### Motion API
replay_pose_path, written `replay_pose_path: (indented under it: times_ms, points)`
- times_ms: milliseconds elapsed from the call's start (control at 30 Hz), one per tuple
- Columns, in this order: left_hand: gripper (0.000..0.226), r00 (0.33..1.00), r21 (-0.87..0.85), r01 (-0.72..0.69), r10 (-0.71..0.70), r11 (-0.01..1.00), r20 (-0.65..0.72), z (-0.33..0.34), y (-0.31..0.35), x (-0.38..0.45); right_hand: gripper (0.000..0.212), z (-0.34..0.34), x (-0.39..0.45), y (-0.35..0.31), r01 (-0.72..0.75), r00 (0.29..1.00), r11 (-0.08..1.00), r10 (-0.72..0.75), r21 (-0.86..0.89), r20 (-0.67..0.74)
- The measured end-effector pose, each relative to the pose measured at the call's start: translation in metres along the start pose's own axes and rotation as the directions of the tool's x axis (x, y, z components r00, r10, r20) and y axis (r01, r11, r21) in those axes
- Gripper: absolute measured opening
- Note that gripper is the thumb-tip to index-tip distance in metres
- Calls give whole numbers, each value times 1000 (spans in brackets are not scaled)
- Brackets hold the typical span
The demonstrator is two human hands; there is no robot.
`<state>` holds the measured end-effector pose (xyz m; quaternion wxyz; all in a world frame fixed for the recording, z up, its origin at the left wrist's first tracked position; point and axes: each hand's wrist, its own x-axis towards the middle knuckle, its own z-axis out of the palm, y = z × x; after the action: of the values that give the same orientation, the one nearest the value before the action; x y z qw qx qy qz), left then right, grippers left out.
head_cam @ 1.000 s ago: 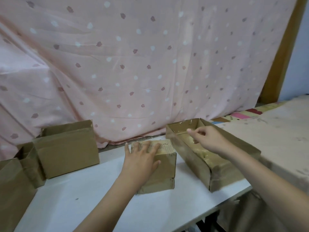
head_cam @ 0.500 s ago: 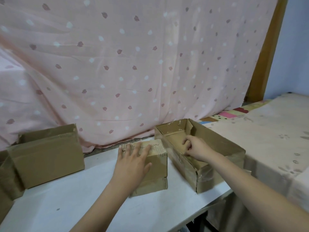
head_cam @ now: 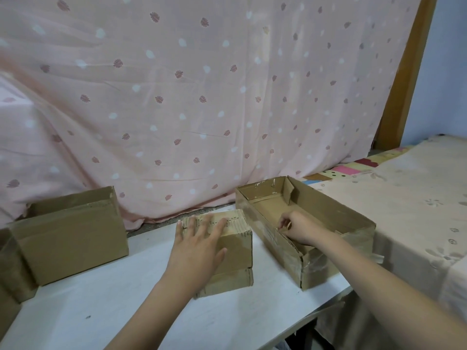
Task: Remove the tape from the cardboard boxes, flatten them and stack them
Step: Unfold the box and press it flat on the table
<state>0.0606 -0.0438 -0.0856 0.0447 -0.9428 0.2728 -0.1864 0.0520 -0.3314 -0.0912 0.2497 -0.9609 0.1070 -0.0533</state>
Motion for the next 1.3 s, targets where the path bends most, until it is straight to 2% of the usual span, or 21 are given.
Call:
replay_pose_path:
  times_ms: [167,333,400,467,533,600,667,700,767,833,867,933,1033,1133,1200,1300]
  points:
    - [69,1000,-18,4,-4,1000,15,-5,1,-2,16,-5,-3,1,2,1000,998,-2,58,-8]
    - [68,999,10,8,-9,1000,53,-11,3,-2,49,-12,-7,-1,-7,1000,991,8,136,-7]
    - [68,997,-1,13,-13,1000,77,-12,2,-3,55,-17,-7,-4,-15,1000,997,15,73,11]
    - [67,996,-19,12,-10,1000,87,-13,0,-2,59,-21,-7,-6,-16,1000,999,15,-34,-26]
    - [63,995,-42,17,-13,999,100,-15,-4,-2,57,-28,-10,-12,-19,992,997,9,-79,-125]
    - [62,994,-60,42,-35,997,103,-17,-9,-2,43,-33,-16,-24,0,977,999,-8,-40,-215]
    - [73,992,-45,80,-75,996,98,-26,-13,-5,32,-35,-27,-45,27,967,997,-7,76,-256]
    - [68,991,-17,100,-98,995,92,-30,-14,-6,33,-34,-35,-59,18,968,985,25,170,-248]
    - [50,988,22,132,-134,991,81,-37,-16,-6,47,-30,-48,-88,-42,980,909,119,415,-162]
    - [49,980,7,179,-178,984,83,-48,-19,-7,59,-26,-65,-115,-169,982,760,185,628,40]
    - [51,976,-5,203,-202,979,87,-51,-23,-8,55,-25,-72,-127,-242,970,675,194,697,148]
    - [55,974,-62,221,-218,973,61,-53,-31,-8,50,-21,-82,-146,-369,929,547,184,751,322]
    - [36,976,-242,214,-200,946,81,-55,-43,-10,69,-4,-84,-161,-490,866,423,131,762,483]
    - [23,960,-375,274,-225,886,168,-65,-52,-13,77,17,-77,-176,-486,856,505,110,713,505]
    - [26,957,-402,278,-216,872,193,-71,-55,-17,64,26,-75,-186,-418,888,560,83,716,453]
    - [33,945,-412,272,-160,870,285,-73,-53,-21,56,31,-75,-201,-347,912,637,58,688,406]
